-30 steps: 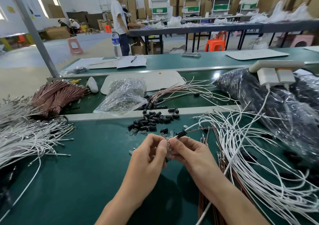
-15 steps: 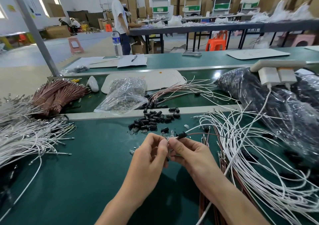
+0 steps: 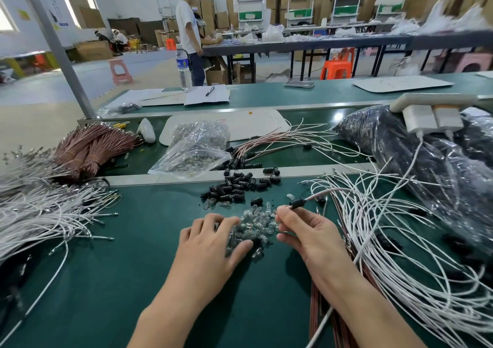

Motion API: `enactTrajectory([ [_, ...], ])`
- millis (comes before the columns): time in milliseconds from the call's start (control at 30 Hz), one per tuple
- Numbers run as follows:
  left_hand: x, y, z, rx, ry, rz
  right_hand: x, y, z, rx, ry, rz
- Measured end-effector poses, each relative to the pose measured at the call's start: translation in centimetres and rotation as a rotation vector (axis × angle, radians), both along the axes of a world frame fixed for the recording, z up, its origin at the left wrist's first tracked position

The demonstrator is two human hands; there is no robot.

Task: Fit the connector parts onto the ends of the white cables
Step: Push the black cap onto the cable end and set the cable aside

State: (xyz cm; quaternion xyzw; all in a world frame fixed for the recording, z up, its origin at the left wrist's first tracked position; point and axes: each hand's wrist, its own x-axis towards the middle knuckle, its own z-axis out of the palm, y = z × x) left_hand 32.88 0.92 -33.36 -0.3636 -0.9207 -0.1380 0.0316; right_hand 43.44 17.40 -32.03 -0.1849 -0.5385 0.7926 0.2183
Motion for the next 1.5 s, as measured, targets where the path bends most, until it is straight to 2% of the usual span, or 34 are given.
enactTrajectory([
  [200, 0.2, 1.0, -0.3, 0.152, 0.100, -0.048, -0.4, -0.1, -0.2, -0.025, -0.009, -0.017],
  [467, 0.5, 1.4, -0.2, 0.143, 0.176, -0.109, -0.3, 0.1, -0.2, -0.055, 0.003, 0.014],
  [700, 0.9, 1.8, -0.2, 0.157, 0.235, -0.110, -0.5, 0.2, -0.2, -0.168, 0.026, 0.058],
  [800, 0.8, 1.8, 0.1, 0.261, 0.296, -0.128, -0.5, 0.3, -0.1, -0.217, 0.023, 0.077],
  [867, 1.0, 1.9, 0.8, 0.498, 0.165, -0.119, -0.5, 0.3, 0.0, -0.248, 0.023, 0.100],
  [933, 1.5, 2.0, 1.5, 0.766, -0.091, -0.096, -0.4, 0.3, 0.0, -0.278, 0.028, 0.123],
  [967, 1.7, 2.1, 1.8, 0.841, -0.198, -0.088, -0.4, 0.2, 0.0, -0.286, 0.029, 0.133],
  [1233, 2.9, 2.8, 2.1, 1.128, -0.683, -0.094, -0.5, -0.1, 0.1, -0.298, 0.026, 0.173],
  [1367, 2.9, 2.8, 2.3, 1.118, -0.713, -0.091, -0.5, -0.1, 0.1, -0.302, 0.024, 0.172],
  [1500, 3.0, 2.9, 2.3, 1.196, -0.752, -0.140, -0.5, -0.3, 0.2, -0.308, 0.017, 0.171],
])
